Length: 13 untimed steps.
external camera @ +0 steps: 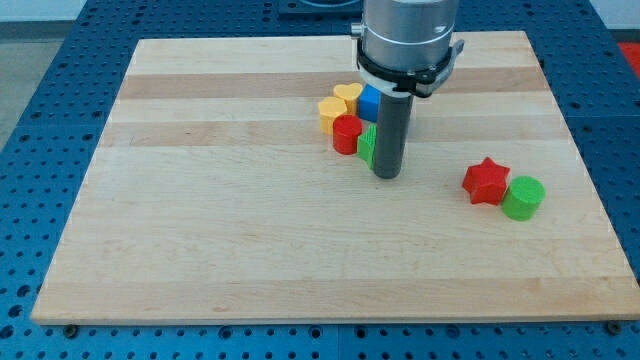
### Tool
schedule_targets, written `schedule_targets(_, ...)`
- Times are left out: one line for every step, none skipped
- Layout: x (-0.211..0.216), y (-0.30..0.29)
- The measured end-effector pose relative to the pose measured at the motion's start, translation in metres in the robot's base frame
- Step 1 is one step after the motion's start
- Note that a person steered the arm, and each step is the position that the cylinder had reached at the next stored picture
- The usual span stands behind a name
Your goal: Move the green circle towards the green star
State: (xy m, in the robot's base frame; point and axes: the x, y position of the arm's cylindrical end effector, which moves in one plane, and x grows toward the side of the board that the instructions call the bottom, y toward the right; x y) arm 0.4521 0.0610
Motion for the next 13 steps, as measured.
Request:
schedule_targets(0.000,-0.001)
schedule_targets(0.000,-0.001)
schedule_targets(0.000,0.006)
schedule_targets(0.000,0.027)
schedule_targets(0.000,0.042)
schedule_targets(-0.008,0.050)
schedule_targets(-0.020,0.057)
schedule_targets(-0.021,0.081)
schedule_targets(-0.022,0.100)
schedule_targets(-0.026,0.119)
schedule_targets(-0.025,0.143)
schedule_targets(-0.017,0.158)
schedule_targets(0.002,0.160)
